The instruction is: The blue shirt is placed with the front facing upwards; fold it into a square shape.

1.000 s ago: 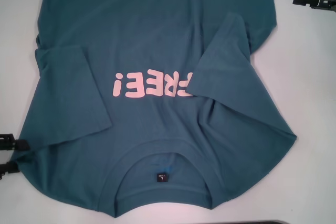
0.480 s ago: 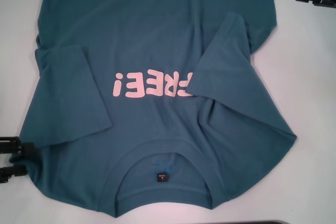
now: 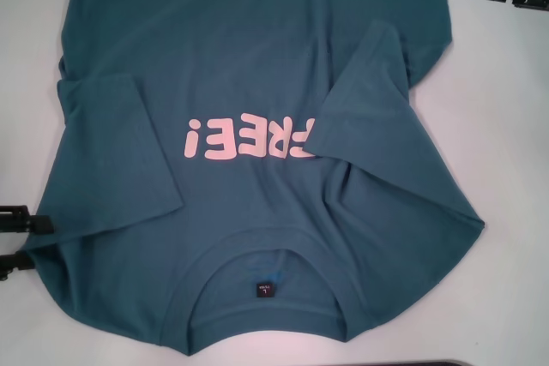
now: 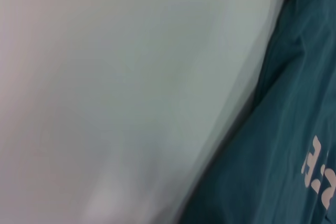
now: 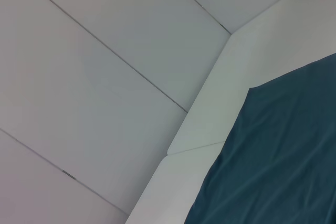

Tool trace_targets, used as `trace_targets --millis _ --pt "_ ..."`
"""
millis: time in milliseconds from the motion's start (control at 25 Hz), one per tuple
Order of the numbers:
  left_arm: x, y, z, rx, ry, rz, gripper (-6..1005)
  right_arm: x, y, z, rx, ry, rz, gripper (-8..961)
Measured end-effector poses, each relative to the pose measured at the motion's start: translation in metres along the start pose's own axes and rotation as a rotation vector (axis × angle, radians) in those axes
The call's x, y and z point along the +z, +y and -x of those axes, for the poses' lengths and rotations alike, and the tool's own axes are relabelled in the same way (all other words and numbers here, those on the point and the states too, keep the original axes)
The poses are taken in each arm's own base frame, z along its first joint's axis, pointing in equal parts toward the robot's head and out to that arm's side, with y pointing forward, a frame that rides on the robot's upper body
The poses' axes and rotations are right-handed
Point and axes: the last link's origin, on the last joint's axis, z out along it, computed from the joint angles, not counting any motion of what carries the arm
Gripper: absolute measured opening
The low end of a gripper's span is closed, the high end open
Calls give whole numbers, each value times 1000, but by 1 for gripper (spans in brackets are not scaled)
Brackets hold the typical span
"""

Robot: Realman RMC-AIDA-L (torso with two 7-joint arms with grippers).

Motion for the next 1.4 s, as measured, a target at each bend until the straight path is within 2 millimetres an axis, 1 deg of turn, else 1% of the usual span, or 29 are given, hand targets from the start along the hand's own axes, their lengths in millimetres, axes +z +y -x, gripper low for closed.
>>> trace_targets --millis 160,360,680,880,1000,1400 --pt "-3 -4 2 -11 7 -2 545 0 0 0 1 -3 -2 914" --pt "0 -3 3 -2 2 9 539 -1 -1 0 0 -5 -4 914" --pt "8 16 5 64 -39 81 529 -1 -1 0 0 -5 -4 914" --pt "5 5 2 18 -21 3 522 -2 -2 0 2 -9 -9 914" --pt "4 3 1 15 -12 -12 519 -2 -2 0 4 -14 -11 914" --pt "12 9 1 43 -36 -23 506 -1 -1 2 1 -16 -10 913"
